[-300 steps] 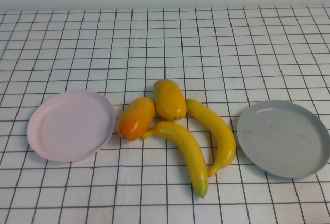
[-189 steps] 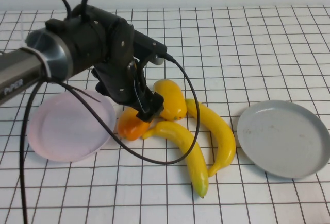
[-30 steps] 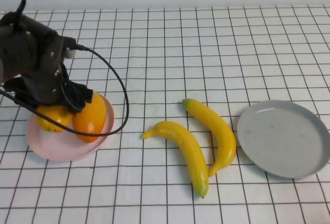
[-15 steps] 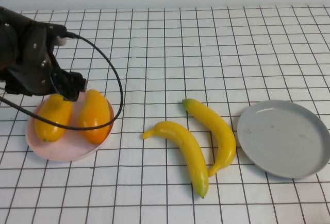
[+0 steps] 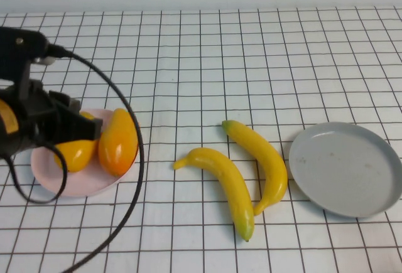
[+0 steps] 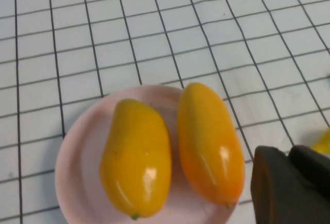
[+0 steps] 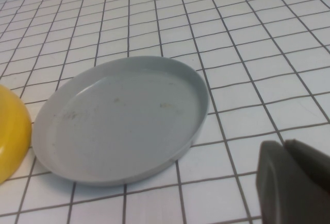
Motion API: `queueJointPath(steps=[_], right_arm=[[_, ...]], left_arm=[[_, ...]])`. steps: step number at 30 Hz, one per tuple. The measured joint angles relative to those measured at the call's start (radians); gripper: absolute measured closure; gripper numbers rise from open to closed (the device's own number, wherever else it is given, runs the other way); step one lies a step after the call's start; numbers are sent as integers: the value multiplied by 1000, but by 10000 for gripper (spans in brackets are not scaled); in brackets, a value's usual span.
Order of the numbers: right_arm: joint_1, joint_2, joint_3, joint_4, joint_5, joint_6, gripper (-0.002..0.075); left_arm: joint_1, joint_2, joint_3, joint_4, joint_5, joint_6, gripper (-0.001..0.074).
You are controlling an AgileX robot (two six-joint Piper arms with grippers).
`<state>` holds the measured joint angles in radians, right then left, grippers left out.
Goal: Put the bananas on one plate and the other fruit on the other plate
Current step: Put one type of fruit in the left plate, then put another type of fruit in the right plate
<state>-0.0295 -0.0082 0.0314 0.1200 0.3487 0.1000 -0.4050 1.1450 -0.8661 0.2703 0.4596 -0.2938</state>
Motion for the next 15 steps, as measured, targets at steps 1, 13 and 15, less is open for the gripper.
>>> queueJointPath(steps=[1,13,15], right_arm=[[0,0,0,0,0,0,744],[0,0,0,0,0,0,744],[0,0,0,0,0,0,744]], left_arm=[[-8,-42,32,-11,5,0,706],[-21,-434,194,-78,54,-53,735],[-21,-479,195,-78,57,-53,735]])
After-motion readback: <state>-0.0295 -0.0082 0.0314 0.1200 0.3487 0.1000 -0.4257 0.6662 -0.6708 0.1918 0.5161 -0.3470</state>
